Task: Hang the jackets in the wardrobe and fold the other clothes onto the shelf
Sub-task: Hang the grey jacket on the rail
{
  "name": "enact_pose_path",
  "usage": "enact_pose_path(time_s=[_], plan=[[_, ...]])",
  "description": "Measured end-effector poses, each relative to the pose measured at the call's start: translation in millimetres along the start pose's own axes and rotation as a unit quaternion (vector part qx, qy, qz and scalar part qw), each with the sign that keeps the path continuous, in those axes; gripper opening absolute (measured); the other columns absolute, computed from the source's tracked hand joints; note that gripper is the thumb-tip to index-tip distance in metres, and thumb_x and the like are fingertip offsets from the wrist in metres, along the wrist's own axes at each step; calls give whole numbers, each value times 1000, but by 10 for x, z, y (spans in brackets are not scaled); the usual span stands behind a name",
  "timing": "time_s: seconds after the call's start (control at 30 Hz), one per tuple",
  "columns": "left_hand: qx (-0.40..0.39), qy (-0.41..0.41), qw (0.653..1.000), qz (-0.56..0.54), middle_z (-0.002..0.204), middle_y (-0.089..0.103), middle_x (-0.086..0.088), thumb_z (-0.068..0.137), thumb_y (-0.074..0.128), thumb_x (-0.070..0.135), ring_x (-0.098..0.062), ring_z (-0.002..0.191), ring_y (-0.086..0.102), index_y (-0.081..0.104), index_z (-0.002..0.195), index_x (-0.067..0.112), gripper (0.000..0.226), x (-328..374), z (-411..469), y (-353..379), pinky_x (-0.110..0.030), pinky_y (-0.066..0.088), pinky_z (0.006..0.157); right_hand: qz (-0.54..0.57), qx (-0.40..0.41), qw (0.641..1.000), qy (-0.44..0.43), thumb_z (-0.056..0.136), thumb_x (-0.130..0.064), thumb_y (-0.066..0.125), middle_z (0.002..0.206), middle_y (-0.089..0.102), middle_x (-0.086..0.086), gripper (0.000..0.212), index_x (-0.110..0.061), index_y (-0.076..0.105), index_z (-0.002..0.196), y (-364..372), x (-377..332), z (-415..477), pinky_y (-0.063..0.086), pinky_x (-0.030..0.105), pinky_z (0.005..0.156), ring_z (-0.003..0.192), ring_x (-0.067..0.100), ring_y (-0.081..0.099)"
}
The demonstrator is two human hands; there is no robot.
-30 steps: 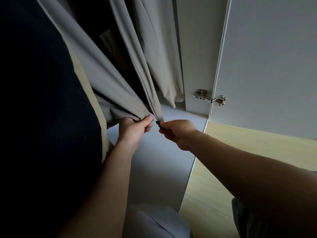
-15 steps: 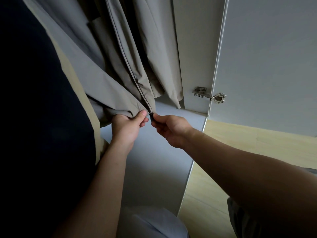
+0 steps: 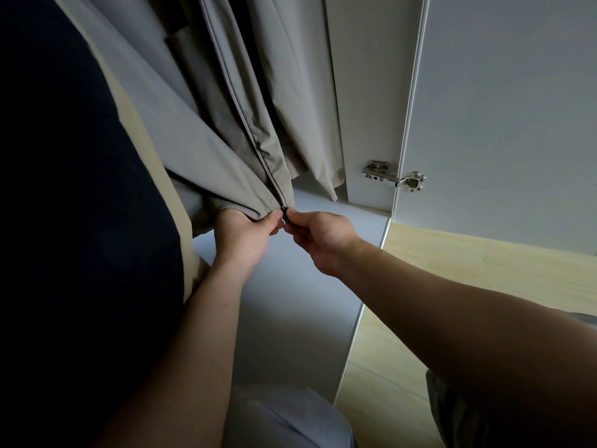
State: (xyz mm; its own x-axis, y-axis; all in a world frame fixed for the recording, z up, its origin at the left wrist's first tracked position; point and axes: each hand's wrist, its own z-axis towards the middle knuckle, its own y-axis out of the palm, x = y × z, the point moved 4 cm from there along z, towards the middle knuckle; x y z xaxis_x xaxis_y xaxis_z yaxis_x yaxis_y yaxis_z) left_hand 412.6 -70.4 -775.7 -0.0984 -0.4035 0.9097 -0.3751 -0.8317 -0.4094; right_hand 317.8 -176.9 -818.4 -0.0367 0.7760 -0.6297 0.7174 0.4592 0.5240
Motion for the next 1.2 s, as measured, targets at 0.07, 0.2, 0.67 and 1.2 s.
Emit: enact_pose_path(time_s=[0.07, 0.2, 0.67, 1.2], plan=[[-3, 9, 999, 31, 66, 74, 6, 86, 79, 16, -10, 65, 73, 73, 79, 8, 12, 27, 3, -7, -29, 60, 70, -12, 10, 1000, -9, 82, -6, 81, 78, 75, 8, 19, 2, 74, 97, -11, -4, 4, 54, 23, 64, 67, 15, 70], [-11, 25, 996, 87, 63, 73, 9, 83, 82, 21, -8, 63, 73, 71, 76, 13, 15, 41, 13, -25, -31, 59, 68, -37, 22, 999, -15, 82, -9, 83, 78, 75, 8, 21, 2, 75, 98, -44, 11, -6, 53, 25, 66, 69, 16, 71], [-63, 40, 985, 154, 67, 71, 6, 94, 72, 25, -4, 57, 69, 69, 77, 14, 20, 12, -27, 51, -26, 57, 61, 4, 24, 1000, 11, 82, -4, 80, 71, 73, 7, 10, -1, 72, 89, -18, -14, 4, 55, 24, 62, 60, 13, 69], [-78, 41, 949, 304, 98, 71, -10, 91, 74, 36, -28, 93, 67, 68, 109, 5, 36, -206, 47, 11, -34, 49, 79, -60, 54, 996, 26, 80, -2, 82, 65, 71, 10, 13, 1, 69, 82, -27, 157, 51, 57, 27, 62, 61, 18, 67]])
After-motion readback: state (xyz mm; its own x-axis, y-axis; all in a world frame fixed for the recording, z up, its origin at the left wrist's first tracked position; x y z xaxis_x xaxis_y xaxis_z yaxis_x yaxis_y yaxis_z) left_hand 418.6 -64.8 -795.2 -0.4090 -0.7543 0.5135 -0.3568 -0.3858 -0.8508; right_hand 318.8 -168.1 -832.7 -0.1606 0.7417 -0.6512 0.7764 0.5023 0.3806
